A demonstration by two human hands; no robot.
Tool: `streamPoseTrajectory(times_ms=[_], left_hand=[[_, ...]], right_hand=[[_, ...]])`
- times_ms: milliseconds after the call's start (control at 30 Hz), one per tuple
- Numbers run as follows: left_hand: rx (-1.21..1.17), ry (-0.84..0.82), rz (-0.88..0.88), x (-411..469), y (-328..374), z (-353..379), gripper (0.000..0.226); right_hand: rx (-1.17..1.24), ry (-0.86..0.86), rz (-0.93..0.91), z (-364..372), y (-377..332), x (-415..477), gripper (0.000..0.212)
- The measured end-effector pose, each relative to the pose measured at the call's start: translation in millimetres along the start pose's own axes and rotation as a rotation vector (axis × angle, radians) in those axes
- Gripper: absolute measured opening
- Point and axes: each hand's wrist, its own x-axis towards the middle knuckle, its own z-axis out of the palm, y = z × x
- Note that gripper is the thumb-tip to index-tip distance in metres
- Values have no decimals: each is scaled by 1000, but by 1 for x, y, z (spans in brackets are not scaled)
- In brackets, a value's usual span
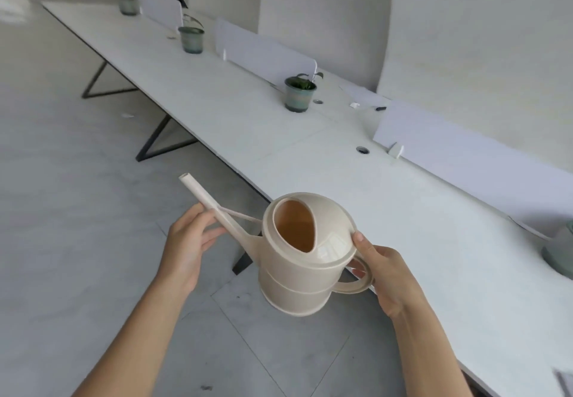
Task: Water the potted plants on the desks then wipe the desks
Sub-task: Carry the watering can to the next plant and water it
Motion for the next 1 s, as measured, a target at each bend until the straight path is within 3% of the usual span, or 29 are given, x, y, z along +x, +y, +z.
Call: streamPoseTrajectory(times_ms=[100,200,433,667,800,900,1000], left_hand=[[23,1,26,28,20,-38,16],[48,-8,42,55,37,-70,6],[16,57,32,107,62,-117,9],[7,144,25,178,73,-128,18],[8,178,33,230,84,-124,17],[-4,188,44,272,94,-122,16],[-7,198,49,313,102,-121,16]], right_hand=[[-26,-27,-35,44,-13,20,65],[-29,-43,-54,83,-24,40,52],[-44,-106,-92,149,-45,99,42],[-49,-156,-88,187,-65,178,40],[-53,-218,-103,203,-85,232,58],[-37,-243,-117,218,-101,273,41],[-37,-240,-118,233,-115,311,36]])
